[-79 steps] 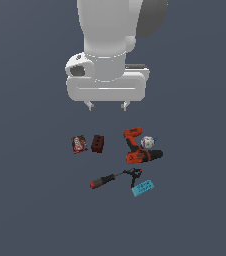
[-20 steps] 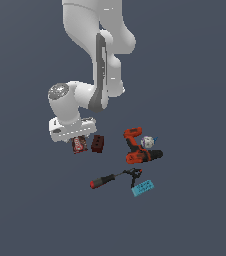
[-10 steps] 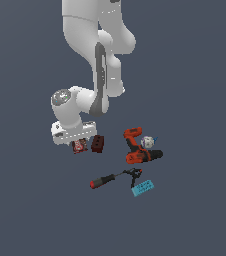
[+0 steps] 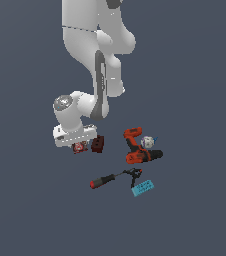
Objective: Pick up a designated object from a clutter of objects.
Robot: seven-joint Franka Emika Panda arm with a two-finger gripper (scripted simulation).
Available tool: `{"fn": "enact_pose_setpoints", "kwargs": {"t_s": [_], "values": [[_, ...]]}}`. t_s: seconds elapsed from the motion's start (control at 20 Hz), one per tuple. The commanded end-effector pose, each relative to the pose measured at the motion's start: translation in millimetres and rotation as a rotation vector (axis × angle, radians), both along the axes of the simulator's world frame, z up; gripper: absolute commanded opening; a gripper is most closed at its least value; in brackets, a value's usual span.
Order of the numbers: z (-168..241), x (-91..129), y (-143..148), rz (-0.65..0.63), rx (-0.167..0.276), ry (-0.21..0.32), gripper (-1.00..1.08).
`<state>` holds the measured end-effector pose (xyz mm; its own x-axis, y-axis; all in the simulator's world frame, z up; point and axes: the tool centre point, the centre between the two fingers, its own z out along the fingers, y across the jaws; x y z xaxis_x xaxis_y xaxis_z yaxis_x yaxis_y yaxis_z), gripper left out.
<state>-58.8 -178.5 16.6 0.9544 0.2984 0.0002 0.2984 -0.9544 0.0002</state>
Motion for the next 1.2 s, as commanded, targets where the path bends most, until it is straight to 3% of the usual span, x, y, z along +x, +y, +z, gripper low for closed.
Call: {"fn": "enact_pose_setpoints", "kwargs": {"t_s": [0.0, 0.65, 1.15], "values": [[-1.0, 0.1, 0.5, 0.001, 0.000, 0.000, -1.00], [5.2, -0.4, 1.8, 0.000, 0.000, -0.001, -1.00], [47.9, -5.2, 17.8, 0.000, 0.001, -0.001, -1.00]]}}
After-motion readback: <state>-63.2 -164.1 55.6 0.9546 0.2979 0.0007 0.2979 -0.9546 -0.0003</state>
